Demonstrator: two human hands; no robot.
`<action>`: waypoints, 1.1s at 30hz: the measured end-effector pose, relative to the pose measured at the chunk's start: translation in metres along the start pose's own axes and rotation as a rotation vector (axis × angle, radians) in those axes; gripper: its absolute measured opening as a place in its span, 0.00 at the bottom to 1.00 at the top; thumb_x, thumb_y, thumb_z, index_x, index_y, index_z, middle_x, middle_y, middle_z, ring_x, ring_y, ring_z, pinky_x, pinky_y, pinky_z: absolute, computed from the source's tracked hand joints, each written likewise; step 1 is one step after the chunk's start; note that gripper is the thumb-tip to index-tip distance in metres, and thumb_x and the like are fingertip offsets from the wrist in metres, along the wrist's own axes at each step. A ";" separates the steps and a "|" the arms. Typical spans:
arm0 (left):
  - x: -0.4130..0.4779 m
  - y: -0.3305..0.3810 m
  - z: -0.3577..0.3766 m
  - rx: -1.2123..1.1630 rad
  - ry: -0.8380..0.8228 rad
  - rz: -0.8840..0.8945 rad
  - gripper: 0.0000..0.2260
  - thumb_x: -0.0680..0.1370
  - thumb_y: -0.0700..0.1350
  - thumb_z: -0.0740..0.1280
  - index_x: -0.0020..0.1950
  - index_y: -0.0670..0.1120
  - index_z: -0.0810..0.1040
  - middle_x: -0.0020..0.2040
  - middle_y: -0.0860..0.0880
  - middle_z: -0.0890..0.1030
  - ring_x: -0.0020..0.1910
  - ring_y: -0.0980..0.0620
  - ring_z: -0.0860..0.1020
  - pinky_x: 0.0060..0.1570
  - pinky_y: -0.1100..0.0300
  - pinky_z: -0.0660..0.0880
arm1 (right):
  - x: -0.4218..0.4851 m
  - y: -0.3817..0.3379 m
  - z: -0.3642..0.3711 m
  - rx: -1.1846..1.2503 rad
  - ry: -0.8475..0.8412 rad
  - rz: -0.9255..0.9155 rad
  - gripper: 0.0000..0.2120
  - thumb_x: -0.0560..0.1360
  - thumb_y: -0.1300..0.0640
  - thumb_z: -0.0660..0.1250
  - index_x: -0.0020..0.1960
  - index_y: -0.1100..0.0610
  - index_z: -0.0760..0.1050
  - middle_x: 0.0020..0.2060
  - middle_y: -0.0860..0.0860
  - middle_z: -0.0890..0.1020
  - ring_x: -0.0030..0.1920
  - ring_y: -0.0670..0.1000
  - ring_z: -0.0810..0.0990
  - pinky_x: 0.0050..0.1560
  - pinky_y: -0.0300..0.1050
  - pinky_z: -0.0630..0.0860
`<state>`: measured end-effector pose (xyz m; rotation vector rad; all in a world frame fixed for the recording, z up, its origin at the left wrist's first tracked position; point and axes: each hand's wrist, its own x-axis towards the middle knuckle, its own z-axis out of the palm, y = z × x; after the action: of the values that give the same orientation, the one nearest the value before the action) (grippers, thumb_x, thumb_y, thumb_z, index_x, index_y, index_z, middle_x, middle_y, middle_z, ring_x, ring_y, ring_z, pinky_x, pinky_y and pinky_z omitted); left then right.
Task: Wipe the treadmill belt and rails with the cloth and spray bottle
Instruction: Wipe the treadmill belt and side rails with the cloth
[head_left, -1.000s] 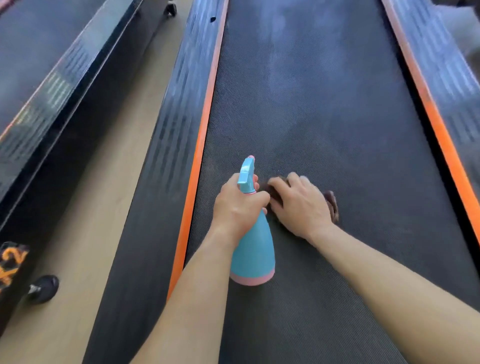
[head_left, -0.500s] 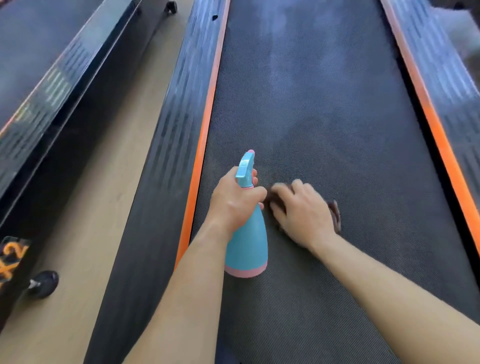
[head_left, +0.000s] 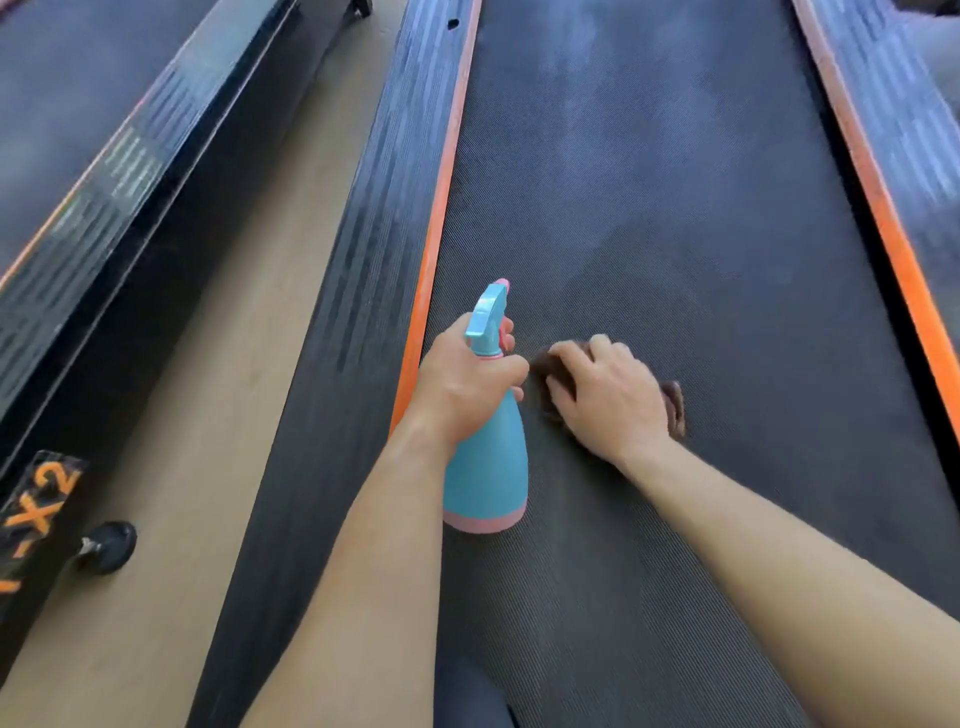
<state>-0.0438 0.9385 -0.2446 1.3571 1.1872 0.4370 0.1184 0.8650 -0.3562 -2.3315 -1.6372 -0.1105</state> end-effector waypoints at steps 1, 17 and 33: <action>0.000 -0.001 -0.004 -0.001 -0.001 0.009 0.24 0.64 0.41 0.67 0.60 0.46 0.81 0.48 0.50 0.80 0.38 0.53 0.79 0.49 0.51 0.85 | -0.024 -0.009 -0.002 0.026 -0.022 -0.114 0.15 0.77 0.43 0.62 0.59 0.49 0.76 0.46 0.55 0.75 0.44 0.60 0.76 0.40 0.53 0.75; -0.016 -0.023 -0.054 -0.001 -0.069 0.028 0.30 0.75 0.29 0.66 0.70 0.57 0.78 0.58 0.41 0.81 0.49 0.40 0.82 0.36 0.69 0.77 | -0.026 -0.054 0.008 0.073 -0.078 -0.242 0.15 0.76 0.44 0.61 0.58 0.48 0.76 0.47 0.55 0.75 0.45 0.60 0.75 0.41 0.54 0.76; -0.031 -0.038 -0.073 -0.182 -0.013 -0.090 0.21 0.65 0.38 0.67 0.55 0.56 0.82 0.57 0.46 0.84 0.42 0.43 0.82 0.41 0.57 0.82 | -0.052 -0.052 0.000 0.090 -0.142 -0.360 0.17 0.75 0.42 0.59 0.57 0.50 0.76 0.46 0.53 0.76 0.43 0.59 0.76 0.39 0.53 0.77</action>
<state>-0.1314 0.9405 -0.2513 1.1447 1.1639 0.4594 0.0515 0.8339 -0.3576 -1.9972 -2.0725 0.0556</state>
